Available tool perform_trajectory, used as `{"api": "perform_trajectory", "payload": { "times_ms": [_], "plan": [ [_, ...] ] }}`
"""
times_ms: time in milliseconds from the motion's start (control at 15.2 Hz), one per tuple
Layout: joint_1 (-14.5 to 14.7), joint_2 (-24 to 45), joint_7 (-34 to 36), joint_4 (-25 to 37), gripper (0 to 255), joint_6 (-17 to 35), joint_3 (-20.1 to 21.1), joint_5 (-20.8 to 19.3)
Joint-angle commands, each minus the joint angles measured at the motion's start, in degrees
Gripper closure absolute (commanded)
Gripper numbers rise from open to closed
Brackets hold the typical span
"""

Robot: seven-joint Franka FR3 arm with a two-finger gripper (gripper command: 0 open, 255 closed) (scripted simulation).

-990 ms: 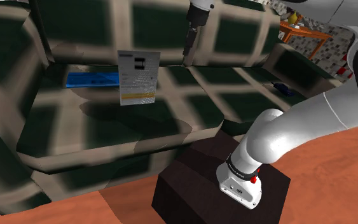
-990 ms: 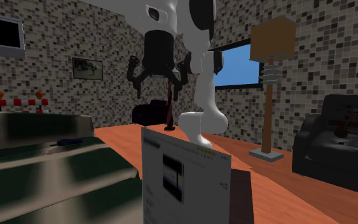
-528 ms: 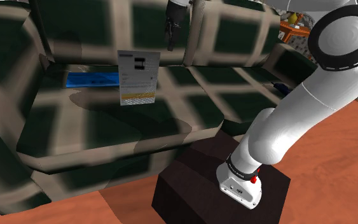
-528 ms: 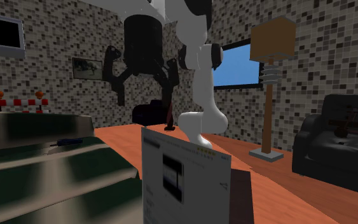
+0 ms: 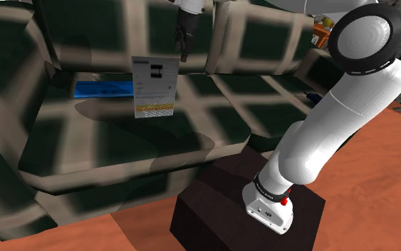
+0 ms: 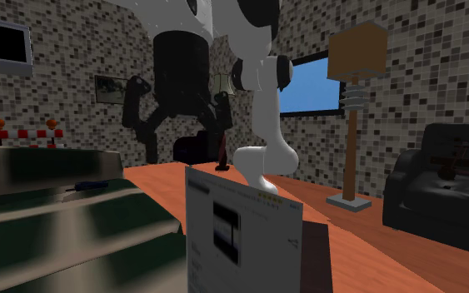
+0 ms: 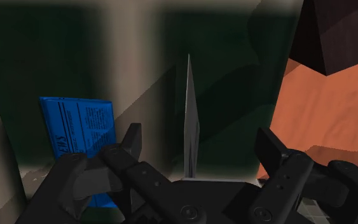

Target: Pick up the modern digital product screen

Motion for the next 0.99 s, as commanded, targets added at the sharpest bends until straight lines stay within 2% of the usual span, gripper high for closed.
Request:
{"api": "perform_trajectory", "payload": {
  "times_ms": [0,132,198,792,924],
  "plan": [
    [0.0,-0.2,-0.2,-2.2,0,2.1,0.0,0.0],
    [0.0,-0.2,-0.2,-2.2,0,2.1,0.0,0.0],
    [0.0,-0.2,-0.2,-2.4,255,2.2,0.0,0.0],
    [0.0,-0.2,-0.2,-2.2,255,2.1,0.0,0.0],
    [0.0,-0.1,-0.1,-0.6,255,0.5,0.0,0.0]
  ]
}}
